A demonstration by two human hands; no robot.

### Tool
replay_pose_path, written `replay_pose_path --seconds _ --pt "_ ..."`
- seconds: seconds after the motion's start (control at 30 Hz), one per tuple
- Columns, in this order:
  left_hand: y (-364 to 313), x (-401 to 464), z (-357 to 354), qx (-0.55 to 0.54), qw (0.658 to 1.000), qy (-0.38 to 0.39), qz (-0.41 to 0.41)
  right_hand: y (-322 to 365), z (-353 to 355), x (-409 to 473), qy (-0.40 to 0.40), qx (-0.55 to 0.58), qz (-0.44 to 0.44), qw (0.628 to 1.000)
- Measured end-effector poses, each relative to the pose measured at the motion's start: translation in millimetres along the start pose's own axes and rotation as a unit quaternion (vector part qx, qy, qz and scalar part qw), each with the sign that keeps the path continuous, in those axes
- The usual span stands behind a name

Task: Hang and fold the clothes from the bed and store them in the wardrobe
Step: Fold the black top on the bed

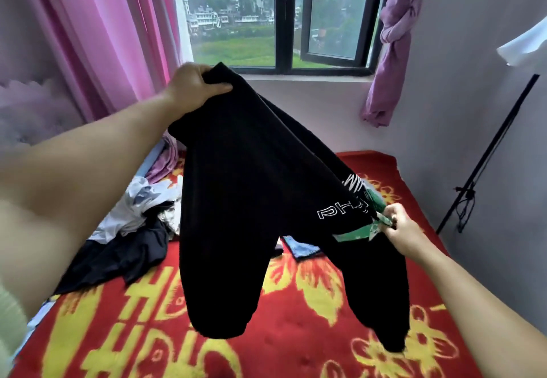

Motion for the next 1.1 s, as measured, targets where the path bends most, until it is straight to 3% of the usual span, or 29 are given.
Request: replay_pose_path --seconds 0.1,0.23,0.3,0.37,0.5,0.63,0.77,0.87,1.0,1.07,1.1 --pt "-6 18 14 -0.013 0.998 -0.063 0.001 9 10 27 -0.073 0.075 -0.019 0.994" --pt "-36 18 50 -0.077 0.984 -0.145 -0.065 42 36 54 -0.216 0.015 0.083 0.973" --pt "-37 -2 59 -0.132 0.976 -0.146 -0.094 44 45 58 -0.268 -0.011 0.113 0.957" --pt "-17 -33 53 -0.131 0.980 -0.087 -0.119 28 39 59 -0.263 -0.038 0.107 0.958" --pt "78 -128 -8 0.054 0.966 0.115 -0.224 -34 -15 30 -0.127 -0.111 0.049 0.984" --pt "239 -264 -76 0.254 0.929 0.201 -0.177 -90 -127 -41 0.112 -0.208 0.028 0.971" --pt "371 -402 -117 0.421 0.867 0.252 -0.089 -119 -251 -120 0.324 -0.280 0.100 0.898" --pt "445 -480 -139 0.471 0.826 0.303 0.066 -134 -323 -171 0.407 -0.298 0.118 0.855" --pt "478 -522 -167 0.554 0.710 0.376 0.217 -159 -365 -216 0.509 -0.300 0.117 0.799" --pt "480 -533 -185 0.564 0.676 0.404 0.251 -168 -364 -223 0.559 -0.255 0.094 0.784" --pt "473 -534 -197 0.556 0.677 0.406 0.261 -172 -358 -221 0.558 -0.214 0.061 0.799"
Point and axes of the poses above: each hand's wrist, its own x-axis towards the middle knuckle, its own z-axis out of the back of the hand, y = z × x, the point moved 5 cm from there along x, towards the middle knuckle, and after that the axes turned 11 degrees about z, right-handed, at the moved point
